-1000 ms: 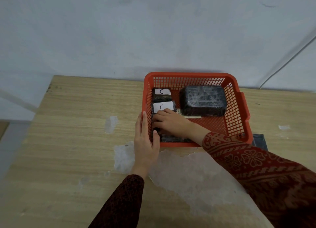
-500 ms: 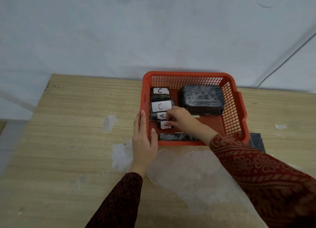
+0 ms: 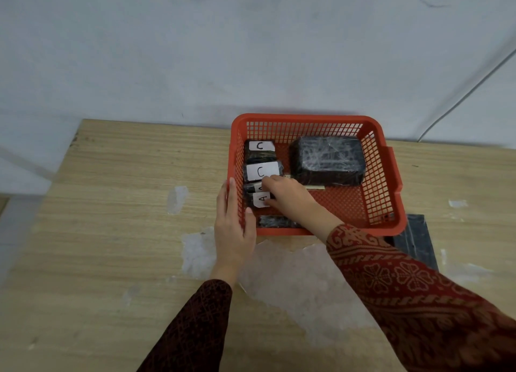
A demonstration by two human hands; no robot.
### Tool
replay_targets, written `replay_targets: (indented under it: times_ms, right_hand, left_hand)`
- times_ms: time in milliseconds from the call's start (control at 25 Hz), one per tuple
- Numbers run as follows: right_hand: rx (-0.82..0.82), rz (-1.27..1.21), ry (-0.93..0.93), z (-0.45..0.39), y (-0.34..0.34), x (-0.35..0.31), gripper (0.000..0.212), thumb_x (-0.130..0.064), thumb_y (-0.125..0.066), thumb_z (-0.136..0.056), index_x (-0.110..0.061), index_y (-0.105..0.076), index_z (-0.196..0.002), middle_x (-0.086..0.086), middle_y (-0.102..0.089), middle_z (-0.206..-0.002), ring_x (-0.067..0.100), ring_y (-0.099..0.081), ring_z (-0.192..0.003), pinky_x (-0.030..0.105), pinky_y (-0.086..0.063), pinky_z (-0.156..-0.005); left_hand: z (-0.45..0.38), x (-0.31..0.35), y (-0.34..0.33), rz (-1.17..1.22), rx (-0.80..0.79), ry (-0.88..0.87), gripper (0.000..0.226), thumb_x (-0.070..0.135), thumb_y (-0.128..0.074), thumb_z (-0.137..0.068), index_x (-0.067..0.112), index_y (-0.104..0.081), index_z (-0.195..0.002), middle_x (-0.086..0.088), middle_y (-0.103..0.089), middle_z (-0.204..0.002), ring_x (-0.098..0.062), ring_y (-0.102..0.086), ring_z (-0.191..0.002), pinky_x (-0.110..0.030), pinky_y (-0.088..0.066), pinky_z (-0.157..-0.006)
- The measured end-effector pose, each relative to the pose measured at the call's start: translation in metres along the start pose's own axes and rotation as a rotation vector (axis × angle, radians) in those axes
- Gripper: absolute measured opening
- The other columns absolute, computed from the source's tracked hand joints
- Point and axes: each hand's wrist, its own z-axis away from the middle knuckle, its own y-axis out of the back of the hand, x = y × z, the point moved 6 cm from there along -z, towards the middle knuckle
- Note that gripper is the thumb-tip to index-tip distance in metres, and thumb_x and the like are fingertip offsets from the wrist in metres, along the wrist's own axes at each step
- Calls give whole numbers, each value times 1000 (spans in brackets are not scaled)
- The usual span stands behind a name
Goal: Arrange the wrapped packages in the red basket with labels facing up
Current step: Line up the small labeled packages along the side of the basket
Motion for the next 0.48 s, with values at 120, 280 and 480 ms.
replay_targets:
  times_ms: [120, 280, 480]
  right_hand:
    - [-1, -38, -8, 0, -2, -2, 18, -17, -66, -85, -4, -62, -98, 14, -61, -105, 33, -61, -96, 40, -50, -79]
    - [-23, -50, -8, -1, -3, -4, 20, -19, -66, -86, -5, -63, -100, 14, -61, -107, 32, -60, -99, 40, -49, -83]
    - [-52, -94, 12, 24, 14, 22, 30, -27, -74, -78, -15, -62, -102, 4, -61, -106, 23, -59, -96, 40, -52, -82]
  left_hand:
    - [0, 0, 0, -6, 5, -6, 60, 30, -35, -95, 17, -20, -151, -11, -29, -151, 0, -25, -133, -2, -22, -104]
    - [0, 0, 0, -15, 9, -11, 60, 29, -36, -95, 18, -20, -151, -12, -29, -151, -2, -26, -133, -1, -21, -103]
    - [0, -1, -1, -23, 11, -24, 59, 31, -35, -96, 19, -19, -152, -11, -30, -150, -6, -29, -134, -12, -27, -106]
